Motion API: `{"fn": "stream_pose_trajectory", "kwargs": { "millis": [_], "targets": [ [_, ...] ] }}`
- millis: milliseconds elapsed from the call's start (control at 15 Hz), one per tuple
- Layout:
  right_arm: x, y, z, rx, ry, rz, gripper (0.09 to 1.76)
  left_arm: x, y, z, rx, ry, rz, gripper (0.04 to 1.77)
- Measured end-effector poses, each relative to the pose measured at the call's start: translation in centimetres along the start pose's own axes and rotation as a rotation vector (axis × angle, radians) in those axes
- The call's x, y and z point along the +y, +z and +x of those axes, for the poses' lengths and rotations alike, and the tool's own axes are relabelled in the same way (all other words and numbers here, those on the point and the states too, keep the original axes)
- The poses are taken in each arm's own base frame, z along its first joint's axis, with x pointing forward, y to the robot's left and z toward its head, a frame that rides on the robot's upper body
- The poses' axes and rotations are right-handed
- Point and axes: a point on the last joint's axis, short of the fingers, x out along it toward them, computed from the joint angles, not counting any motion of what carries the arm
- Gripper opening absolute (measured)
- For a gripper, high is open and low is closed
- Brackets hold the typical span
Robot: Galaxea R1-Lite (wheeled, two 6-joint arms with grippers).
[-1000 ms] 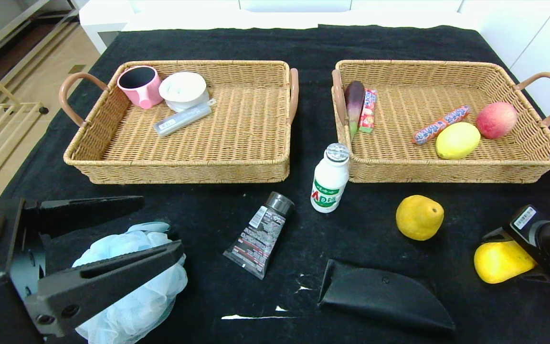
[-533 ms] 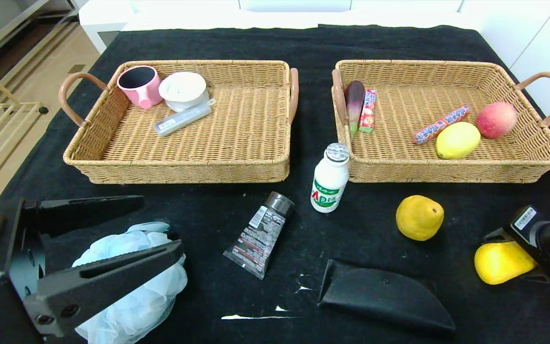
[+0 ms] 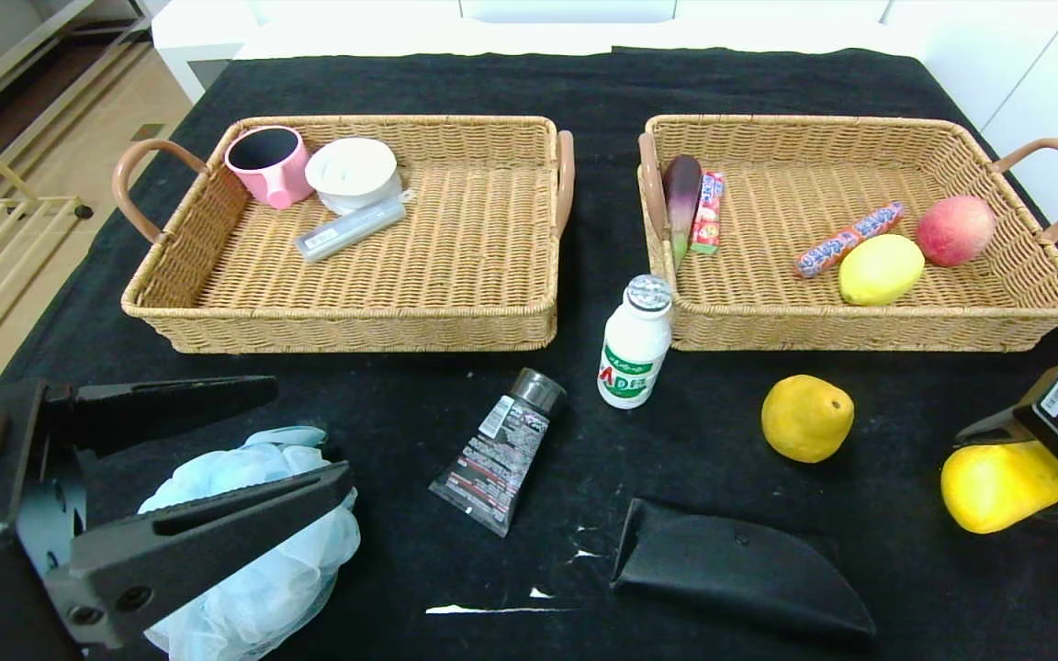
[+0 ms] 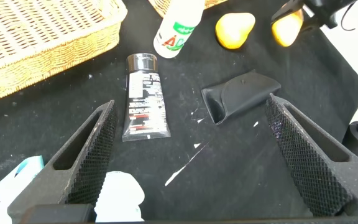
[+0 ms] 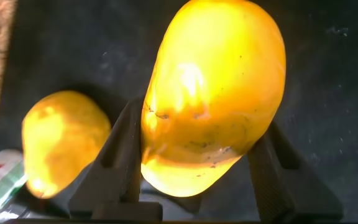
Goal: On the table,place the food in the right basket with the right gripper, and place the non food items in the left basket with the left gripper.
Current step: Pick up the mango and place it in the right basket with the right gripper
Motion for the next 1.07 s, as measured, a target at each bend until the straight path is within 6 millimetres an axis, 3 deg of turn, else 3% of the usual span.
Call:
{"fn": "stream_pose_trajectory", "kwargs": {
  "millis": [600, 1067],
  "targets": [
    [4.1, 2.1, -4.4, -0.065, 0.126, -0.08, 1.02, 0.0, 0.1, -0.1, -0.004, 0.0, 0.001, 1.72],
    [8.8, 3.9, -4.3, -0.118, 0.224, -0.188, 1.02, 0.0, 0.0, -0.1, -0.004, 0.0, 0.004, 1.72]
  ]
}}
